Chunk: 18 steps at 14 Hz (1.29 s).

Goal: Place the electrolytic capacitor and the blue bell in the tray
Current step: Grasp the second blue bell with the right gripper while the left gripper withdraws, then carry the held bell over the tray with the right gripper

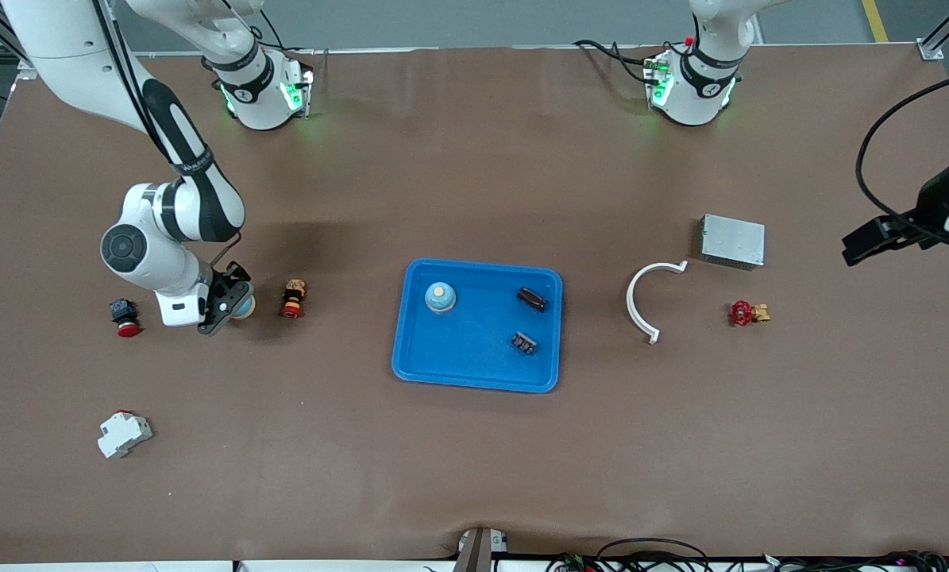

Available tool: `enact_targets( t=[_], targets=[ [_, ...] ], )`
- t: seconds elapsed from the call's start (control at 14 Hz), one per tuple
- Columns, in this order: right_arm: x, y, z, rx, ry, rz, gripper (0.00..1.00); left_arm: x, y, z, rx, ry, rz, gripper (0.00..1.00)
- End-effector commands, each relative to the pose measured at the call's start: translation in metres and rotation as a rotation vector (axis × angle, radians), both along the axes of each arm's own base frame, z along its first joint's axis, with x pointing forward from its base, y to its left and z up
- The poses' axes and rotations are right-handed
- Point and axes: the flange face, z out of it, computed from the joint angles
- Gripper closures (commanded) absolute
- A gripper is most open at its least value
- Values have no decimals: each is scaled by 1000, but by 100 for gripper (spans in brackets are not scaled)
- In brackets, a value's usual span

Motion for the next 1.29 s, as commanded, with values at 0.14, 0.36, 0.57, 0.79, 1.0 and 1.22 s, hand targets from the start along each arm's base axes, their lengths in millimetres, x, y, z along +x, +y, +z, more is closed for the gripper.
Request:
enact_targets(
  t=[0.14, 0.36, 0.57, 0.79, 1.0, 1.22],
  targets=[
    [41, 35, 72, -8, 91, -93, 95, -27, 23, 10, -8, 27, -48, 0],
    [60, 107, 119, -40, 83, -227, 95, -44, 29, 18, -3, 21, -41, 0],
    [59, 201, 152, -48, 16, -397, 95, -59, 31, 16, -7, 38, -93, 0],
    [51, 278, 152, -40, -5, -577, 96, -71, 27, 24, -8, 24, -104, 0],
    [56, 331, 145, 23, 34, -746, 96, -72, 18, 28, -8, 14, -124, 0],
    [61, 358, 111, -3, 47, -826, 96, -70, 4, 25, -7, 18, -129, 0]
  ],
)
